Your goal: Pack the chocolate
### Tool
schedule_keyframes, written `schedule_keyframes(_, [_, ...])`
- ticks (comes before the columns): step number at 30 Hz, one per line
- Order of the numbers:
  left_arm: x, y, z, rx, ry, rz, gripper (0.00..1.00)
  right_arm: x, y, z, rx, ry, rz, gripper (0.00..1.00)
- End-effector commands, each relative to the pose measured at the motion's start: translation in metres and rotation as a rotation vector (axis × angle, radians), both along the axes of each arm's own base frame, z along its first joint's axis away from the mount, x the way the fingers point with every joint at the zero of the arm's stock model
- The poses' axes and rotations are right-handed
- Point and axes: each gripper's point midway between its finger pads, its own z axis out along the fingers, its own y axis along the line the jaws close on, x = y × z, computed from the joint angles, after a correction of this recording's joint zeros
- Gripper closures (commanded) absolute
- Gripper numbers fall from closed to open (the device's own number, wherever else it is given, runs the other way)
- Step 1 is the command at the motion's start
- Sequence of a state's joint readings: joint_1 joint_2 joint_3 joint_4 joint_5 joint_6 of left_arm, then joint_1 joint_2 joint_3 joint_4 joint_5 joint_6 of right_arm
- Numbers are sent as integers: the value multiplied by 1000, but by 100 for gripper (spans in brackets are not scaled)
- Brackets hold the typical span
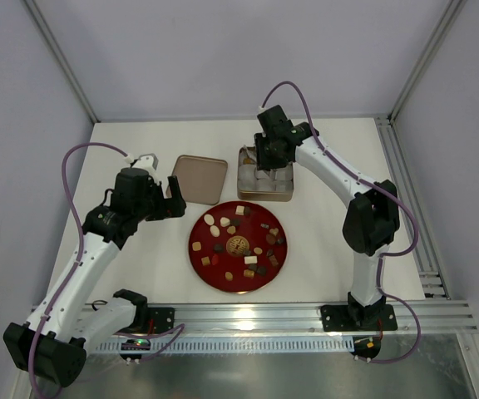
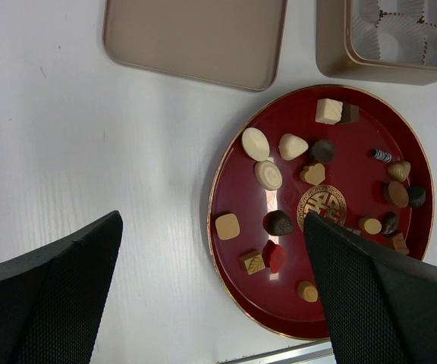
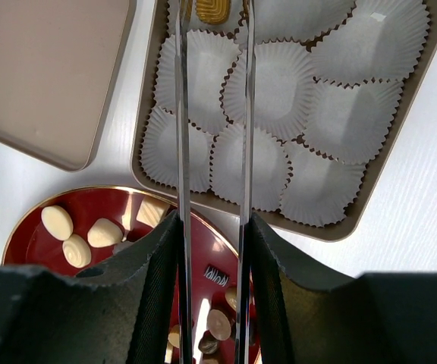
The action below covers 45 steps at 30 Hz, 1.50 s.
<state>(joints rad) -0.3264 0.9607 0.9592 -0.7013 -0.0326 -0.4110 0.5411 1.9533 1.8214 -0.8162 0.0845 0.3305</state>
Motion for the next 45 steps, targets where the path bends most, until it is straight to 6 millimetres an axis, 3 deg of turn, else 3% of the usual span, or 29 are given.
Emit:
schedule_keyframes(1, [1,-1,5,-2,-20,-5,0,4,-2,44,31,-104,-4,58])
schedule_keyframes(5, [0,-1,5,-3,-19,-5,0,-8,-9,69,47,-135,-4,58])
schedule_keyframes(6, [1,-1,6,-4,-21,-5,0,-15,-12,78,59,-148,0,58])
schedule_keyframes(8, [0,-1,6,-4,-22,-5,0,-30,-18,76,55,-132,7,58])
schedule_keyframes(10, [0,-1,6,-6,-21,-7,0,-49,-21,92,76,-166,21,58])
schedule_keyframes(13, [1,-1,7,-5,-23,-6,0,-86,-26,92,68,-162,53,58])
schedule_keyframes(14, [0,-1,7,-6,-26,-6,0,-99,-30,80,48,-134,58,59])
schedule_keyframes(15, [0,-1,6,-4,-20,-6,0,-117,-28,89,65,-154,81,59])
schedule_keyframes(19, [0,-1,6,-5,-21,-6,0,-164,-32,79,61,-121,92,59])
schedule_keyframes(22, [1,-2,7,-7,-21,-9,0,-192,-32,57,74,-66,87,59])
schedule_keyframes(26, [1,-2,5,-6,-14,-10,0,-206,-28,40,104,-38,61,59])
schedule_keyframes(34, [1,-2,4,-4,-10,-12,0,-199,-8,10,131,-2,57,59])
schedule_keyframes(45, [2,-2,3,-3,-9,-11,0,-194,-1,-12,119,28,43,59])
